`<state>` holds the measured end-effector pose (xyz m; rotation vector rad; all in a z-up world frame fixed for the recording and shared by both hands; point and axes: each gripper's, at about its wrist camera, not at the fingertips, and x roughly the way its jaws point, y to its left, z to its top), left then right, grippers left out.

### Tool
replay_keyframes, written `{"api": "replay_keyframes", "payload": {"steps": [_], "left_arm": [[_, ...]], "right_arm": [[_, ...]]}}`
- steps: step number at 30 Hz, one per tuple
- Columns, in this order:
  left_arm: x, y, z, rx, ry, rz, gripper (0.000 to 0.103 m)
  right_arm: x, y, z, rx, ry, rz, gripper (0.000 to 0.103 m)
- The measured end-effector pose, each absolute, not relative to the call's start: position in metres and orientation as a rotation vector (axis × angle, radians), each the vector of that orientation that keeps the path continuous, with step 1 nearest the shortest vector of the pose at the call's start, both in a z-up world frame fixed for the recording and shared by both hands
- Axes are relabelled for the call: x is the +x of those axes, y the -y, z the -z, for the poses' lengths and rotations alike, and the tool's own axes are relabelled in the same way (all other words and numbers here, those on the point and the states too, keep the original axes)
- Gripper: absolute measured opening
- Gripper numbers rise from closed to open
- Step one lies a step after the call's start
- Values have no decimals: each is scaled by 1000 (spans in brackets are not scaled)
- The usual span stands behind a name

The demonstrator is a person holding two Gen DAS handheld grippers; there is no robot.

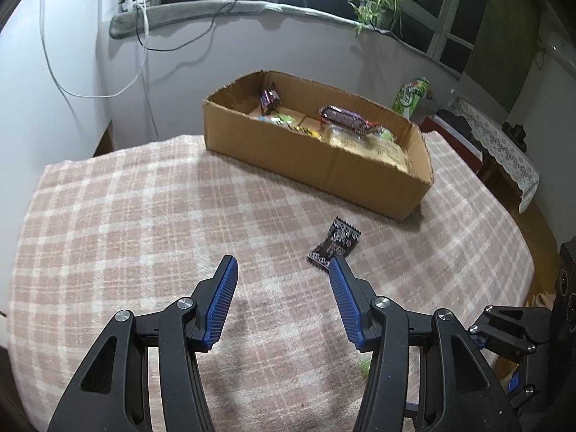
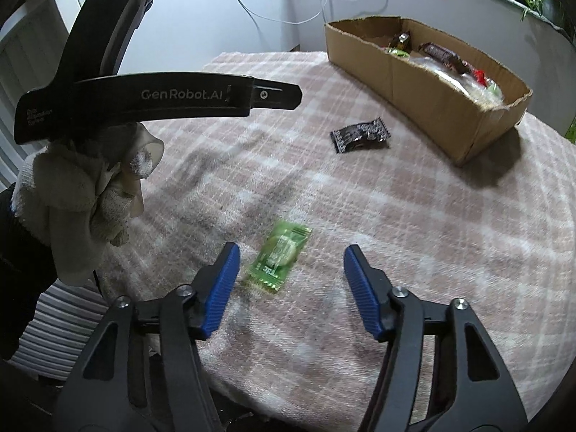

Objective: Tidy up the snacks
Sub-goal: 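Grasp the dark chocolate wrapper with the left tool while the right tool grasps the green square candy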

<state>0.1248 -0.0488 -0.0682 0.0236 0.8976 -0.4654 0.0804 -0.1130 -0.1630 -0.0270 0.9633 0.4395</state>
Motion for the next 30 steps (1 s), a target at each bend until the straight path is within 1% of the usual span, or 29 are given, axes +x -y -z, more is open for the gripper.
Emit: {"api": "replay_keyframes", "payload": {"steps": [2,3,11,15,20,28,29,30], "left_arm": [[127,51,72,23,-910,479,48],[128,52,73,24,-914,482,47],[136,66,84,61,-947,520,45],[140,77,87,100,-957,534,45],[145,91,90,152,-960,558,45],[151,112,98,234,-966,595,44],[152,115,99,245,-966,597,42],[153,117,100,251,-968,601,38]], "right_arm": [[81,110,166,-18,-974,-448,53],[82,108,167,-19,-979,-455,53],[80,93,173,-61,-978,-438,47],[80,86,174,-125,-964,-413,41],[80,86,174,-177,-955,-393,27],[81,97,174,-167,-954,-403,25],[81,97,174,-168,-953,-405,25],[81,98,173,-169,-953,-405,25]]}}
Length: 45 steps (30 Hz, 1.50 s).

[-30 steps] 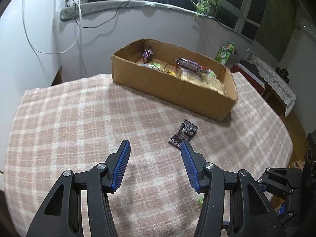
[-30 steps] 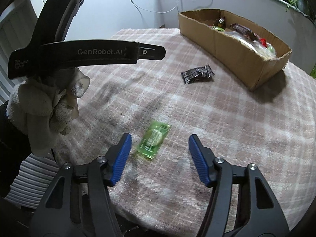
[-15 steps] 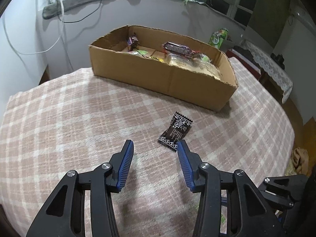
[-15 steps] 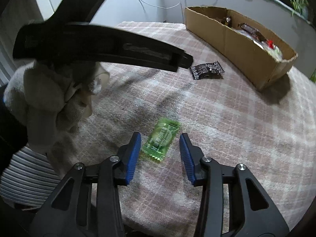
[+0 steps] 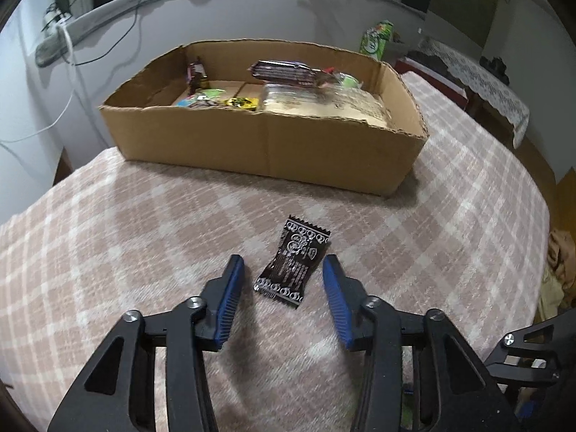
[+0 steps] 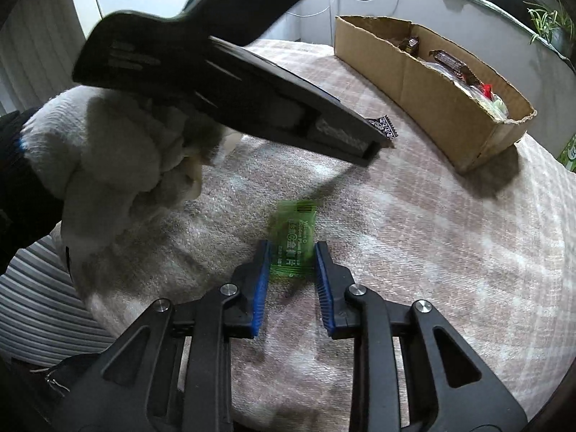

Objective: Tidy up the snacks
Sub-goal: 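Grasp the dark chocolate wrapper with the left tool while the right tool grasps the green square candy, then carry the chocolate wrapper and green square candy into the box and release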

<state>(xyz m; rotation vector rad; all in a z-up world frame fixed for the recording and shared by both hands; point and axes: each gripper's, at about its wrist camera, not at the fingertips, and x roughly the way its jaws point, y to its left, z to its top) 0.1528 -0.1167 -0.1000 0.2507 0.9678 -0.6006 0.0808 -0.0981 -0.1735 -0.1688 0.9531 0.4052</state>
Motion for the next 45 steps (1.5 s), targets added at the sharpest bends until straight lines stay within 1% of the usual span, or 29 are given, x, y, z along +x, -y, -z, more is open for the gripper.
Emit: {"api": "replay_keyframes", "payload": {"steps": [3,5,6,10,18,28,34,45], "left_arm": [[155,120,103,276,-964,599,33],[154,122,103,290,-958,604,28],[153,123,103,295,-956,606,22],[151,126,103,303,-945,597,22],[146,106,101,223,-946,558,22],[137,84,83,133,-906,521,22],[137,80,73,119,-886,511,22],[156,72,53,100,-842,473,22]], "right_arm": [[80,102,173,-169,-953,-402,25],[80,106,172,-170,-952,-395,25],[80,108,172,-169,-952,-391,25],[81,118,171,-162,-952,-372,25],[86,141,169,-117,-953,-348,25],[85,160,159,-74,-919,-312,25],[83,171,146,-67,-886,-296,25],[130,198,105,-53,-793,-268,25]]}}
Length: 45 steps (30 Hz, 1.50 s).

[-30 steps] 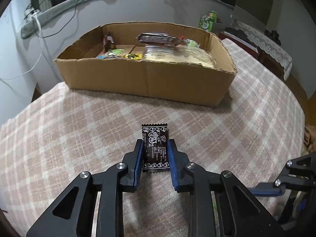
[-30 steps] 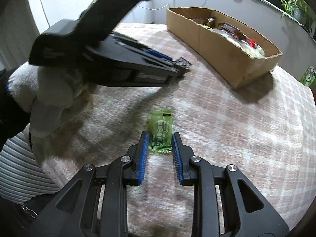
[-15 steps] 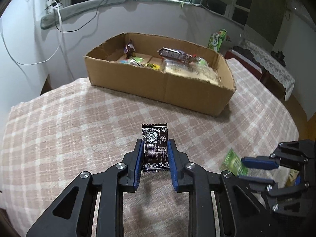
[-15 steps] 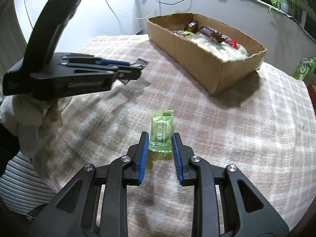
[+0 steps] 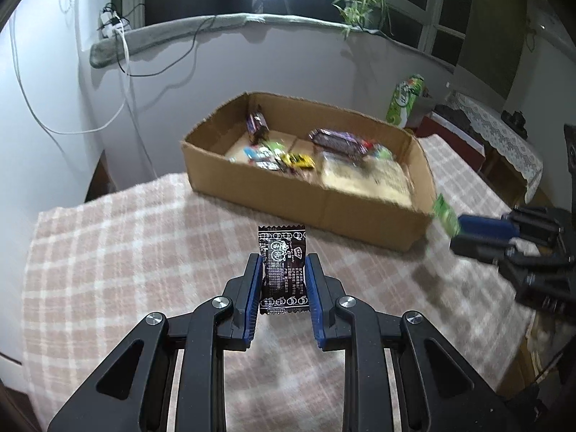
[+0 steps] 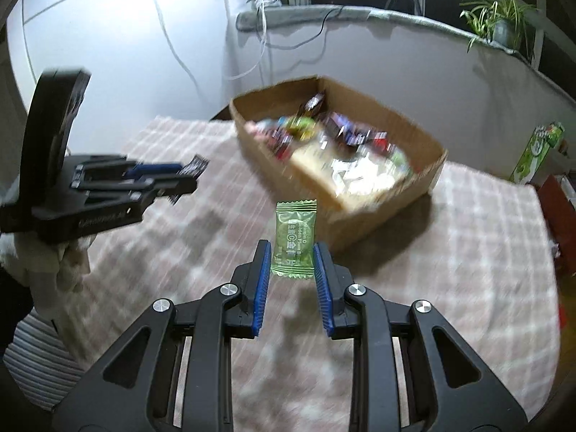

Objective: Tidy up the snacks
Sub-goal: 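Carry the chocolate wrapper and green square candy into the box and release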

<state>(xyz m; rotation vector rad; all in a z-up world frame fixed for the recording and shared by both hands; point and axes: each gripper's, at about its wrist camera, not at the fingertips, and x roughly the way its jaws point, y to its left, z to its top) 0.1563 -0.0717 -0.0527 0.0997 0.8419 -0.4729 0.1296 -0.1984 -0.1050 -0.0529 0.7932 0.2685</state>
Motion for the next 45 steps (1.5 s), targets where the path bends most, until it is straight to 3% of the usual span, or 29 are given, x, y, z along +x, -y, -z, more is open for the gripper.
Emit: {"api": "replay_keyframes", "payload": {"steps": [27,45], "left_arm": [[235,80,33,107,-796,415,22],[261,94,43,78,-830,420,22]], "right_arm": [[271,216,75,-48,-777,-258,25],[316,209,90,-17,-842,-295,25]]}}
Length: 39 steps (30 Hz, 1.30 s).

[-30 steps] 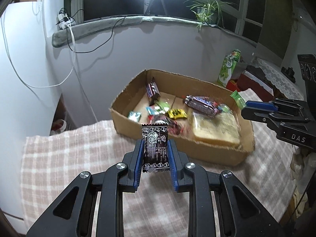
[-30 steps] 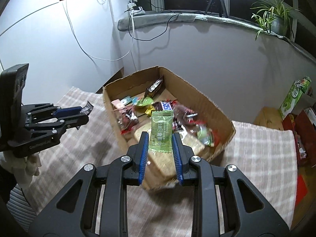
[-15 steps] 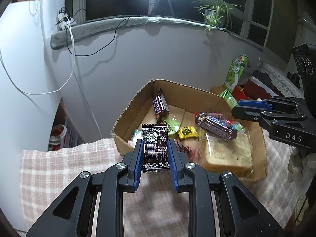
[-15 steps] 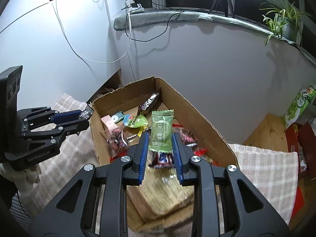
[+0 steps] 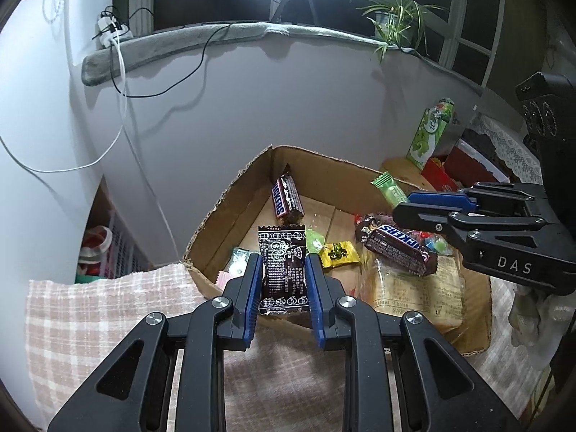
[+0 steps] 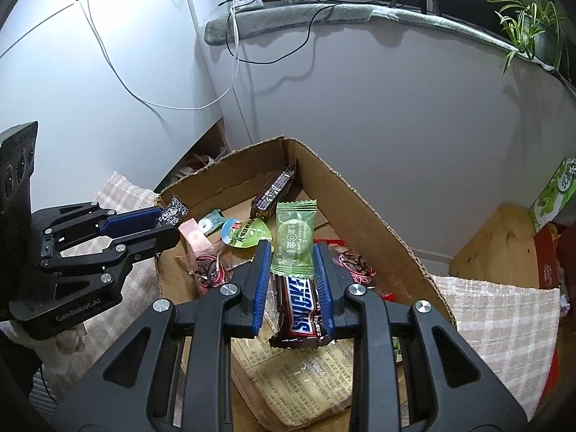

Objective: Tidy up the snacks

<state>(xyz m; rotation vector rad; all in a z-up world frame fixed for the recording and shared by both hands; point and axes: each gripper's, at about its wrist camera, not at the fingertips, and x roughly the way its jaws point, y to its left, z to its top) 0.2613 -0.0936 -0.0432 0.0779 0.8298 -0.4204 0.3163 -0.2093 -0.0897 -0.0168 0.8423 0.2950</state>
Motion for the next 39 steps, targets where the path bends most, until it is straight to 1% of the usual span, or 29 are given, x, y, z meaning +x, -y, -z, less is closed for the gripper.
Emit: {"api": "replay_keyframes", "payload": {"steps": [14,18,19,20,21,22,24,25,26,27,28,29,33,39], "left_arm": [[260,97,42,90,-828,415,23],[259,97,42,95,-829,413,23],[259,97,42,96,-830,413,26],[258,97,42,96,-829,412,27],[258,97,42,98,-828,411,28],[257,97,42,97,-828,410,28],[257,97,42,96,-829,410,29],[257,97,42,97,-828,410,33],[256,97,41,98,-826,409,38],[255,97,41,98,-822,409,47],[254,97,40,98,-816,408,50],[253,97,40,99,-815,408,50],[250,98,38,102,-811,407,52],[243,95,35,101,-803,404,53]], "right_arm": [[315,213,92,-19,-844,-278,26],[315,214,92,-21,-847,-272,28],[314,215,92,-21,-847,-268,36],[314,216,92,-20,-846,-265,49],[313,217,92,-18,-841,-259,54],[312,219,91,-17,-834,-255,59],[310,220,90,-14,-830,-253,59],[309,221,89,-14,-829,-251,60],[308,222,89,-15,-827,-247,66],[307,222,88,-17,-823,-241,71],[305,223,87,-19,-816,-233,78],[303,223,87,-20,-811,-229,81],[298,226,83,-23,-804,-218,81],[291,229,79,-17,-794,-209,82]]}}
